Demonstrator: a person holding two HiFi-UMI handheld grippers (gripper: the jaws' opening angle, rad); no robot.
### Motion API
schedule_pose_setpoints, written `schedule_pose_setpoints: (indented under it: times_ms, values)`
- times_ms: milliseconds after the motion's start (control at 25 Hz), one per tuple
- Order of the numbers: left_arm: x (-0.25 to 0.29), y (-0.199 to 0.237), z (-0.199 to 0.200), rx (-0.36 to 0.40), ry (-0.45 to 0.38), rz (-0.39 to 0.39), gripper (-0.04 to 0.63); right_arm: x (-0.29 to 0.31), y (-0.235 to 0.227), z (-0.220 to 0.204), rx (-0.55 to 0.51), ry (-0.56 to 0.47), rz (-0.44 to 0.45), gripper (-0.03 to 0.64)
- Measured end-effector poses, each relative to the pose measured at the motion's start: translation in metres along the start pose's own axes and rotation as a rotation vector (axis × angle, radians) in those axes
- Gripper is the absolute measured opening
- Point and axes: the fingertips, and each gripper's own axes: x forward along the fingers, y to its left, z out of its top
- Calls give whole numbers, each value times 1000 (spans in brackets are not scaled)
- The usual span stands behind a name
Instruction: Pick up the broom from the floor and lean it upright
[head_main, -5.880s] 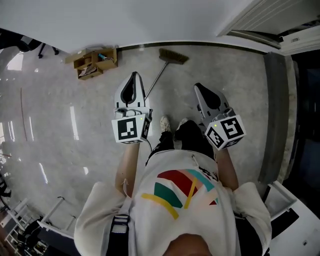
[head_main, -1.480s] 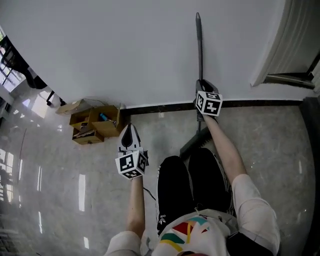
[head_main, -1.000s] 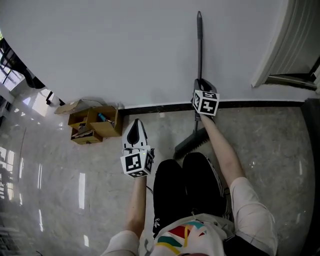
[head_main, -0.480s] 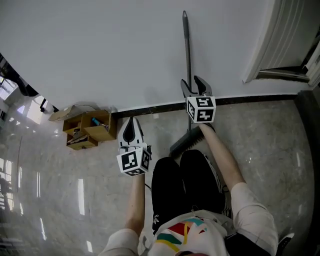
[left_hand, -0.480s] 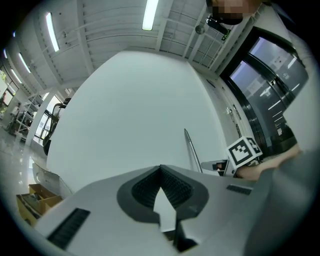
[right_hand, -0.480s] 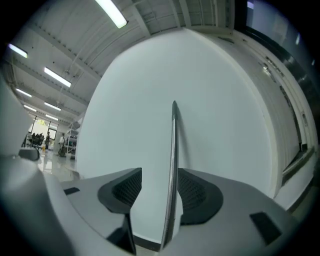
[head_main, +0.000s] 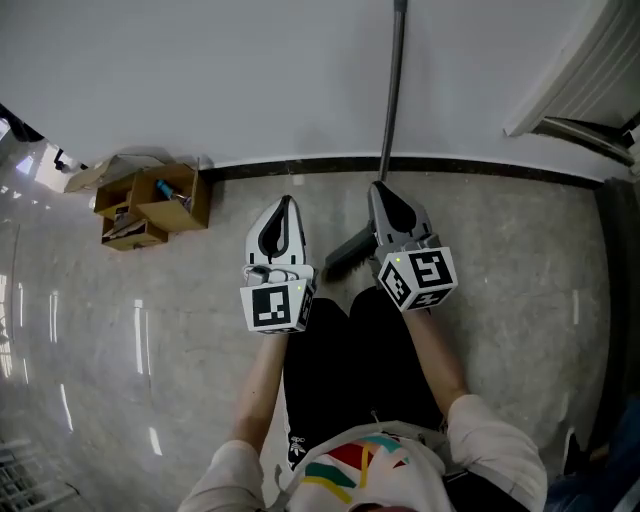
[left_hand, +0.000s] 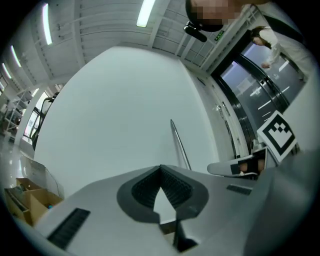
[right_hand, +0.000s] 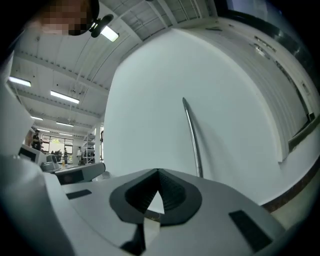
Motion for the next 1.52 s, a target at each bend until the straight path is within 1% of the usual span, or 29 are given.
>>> schedule_pose_setpoints:
  times_ms: [80,160,240,360,560,720,840,960,1080,1120,1200,1240,1280,1440,1520]
  values:
    - [6,0,-23,14,12,11,46,7,-6,-28,-9,34,51,12]
    - [13,0,-49,45,27,16,44,11,-17,-50,-40,43,89,12]
    - [13,-1,-74,49,47,29,45,5,-24,-70,-48,51,113,12]
    - [-4,-2,-108,3,93,52,44,-18,-21,-108,-53,78,110,12]
    - [-14,-3,-159,4,113,43,44,-19,-21,-164,-89,91,112,12]
    - [-19,-2,-186,-43,106,47,44,-15,-23,-189,-67,114,106,12]
    - [-23,-1,-192,-54,117,46,44,-13,-18,-196,-52,145,111,12]
    - [-28,4,-170,-48,138,58,45,-17,-6,-174,-49,180,111,12]
    - [-25,12,-126,-64,167,128,44,-16,1,-124,11,221,116,14]
    - [-24,13,-109,-76,173,146,44,-16,1,-105,37,237,108,12]
    - [-28,11,-72,-136,185,177,44,-23,7,-69,75,271,92,12]
    - [-33,9,-51,-168,197,195,44,-28,14,-49,89,290,85,12]
    - [-39,8,-28,-185,216,211,44,-34,23,-27,104,306,82,12]
    - [-51,15,85,-191,291,250,44,-42,75,79,158,343,101,12]
    - [-60,14,141,-193,304,284,46,-51,97,130,182,341,118,12]
